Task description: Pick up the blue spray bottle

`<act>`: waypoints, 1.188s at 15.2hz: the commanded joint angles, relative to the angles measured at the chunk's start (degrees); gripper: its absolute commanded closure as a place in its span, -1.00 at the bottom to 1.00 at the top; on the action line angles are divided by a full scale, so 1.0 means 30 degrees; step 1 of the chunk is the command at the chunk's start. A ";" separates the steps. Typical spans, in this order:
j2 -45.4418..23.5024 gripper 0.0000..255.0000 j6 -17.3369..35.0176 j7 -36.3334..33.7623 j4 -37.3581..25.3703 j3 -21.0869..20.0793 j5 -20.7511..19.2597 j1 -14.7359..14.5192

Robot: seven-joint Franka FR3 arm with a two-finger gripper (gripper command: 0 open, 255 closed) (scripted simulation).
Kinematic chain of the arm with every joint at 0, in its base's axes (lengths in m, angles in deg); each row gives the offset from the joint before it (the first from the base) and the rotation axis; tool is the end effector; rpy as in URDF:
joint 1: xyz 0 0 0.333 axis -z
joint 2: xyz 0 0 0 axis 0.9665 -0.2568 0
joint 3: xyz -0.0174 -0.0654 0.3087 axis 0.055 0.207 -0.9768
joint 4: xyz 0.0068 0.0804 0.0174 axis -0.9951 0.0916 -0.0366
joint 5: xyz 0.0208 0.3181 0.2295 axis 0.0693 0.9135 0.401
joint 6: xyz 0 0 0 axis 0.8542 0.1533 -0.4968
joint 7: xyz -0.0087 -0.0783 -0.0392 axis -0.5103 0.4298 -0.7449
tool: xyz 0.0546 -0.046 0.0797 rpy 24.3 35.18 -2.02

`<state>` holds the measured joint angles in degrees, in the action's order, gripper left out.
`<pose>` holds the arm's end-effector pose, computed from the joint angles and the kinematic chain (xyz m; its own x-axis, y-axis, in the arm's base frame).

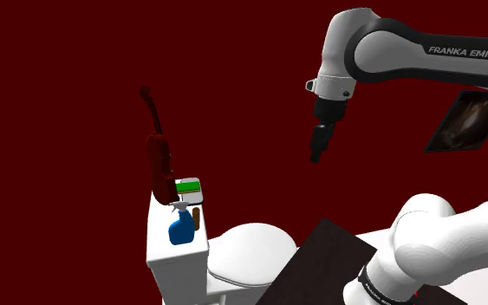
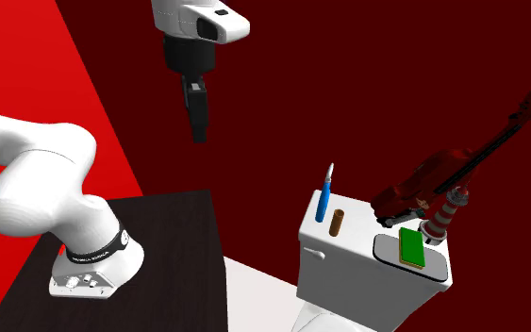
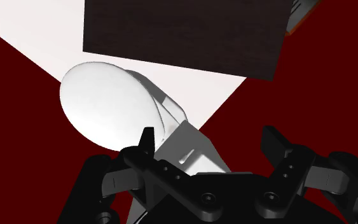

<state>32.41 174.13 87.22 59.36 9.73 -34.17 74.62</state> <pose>0.3010 0.0053 0.5618 0.9819 0.1640 -0.0946 0.1618 -0.9864 -0.0303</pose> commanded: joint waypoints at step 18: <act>-1.0875 -1.00 0.9827 0.3940 -0.1771 -0.0207 -0.0173 -0.1646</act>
<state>1.90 201.97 98.31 54.70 9.21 -34.66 69.92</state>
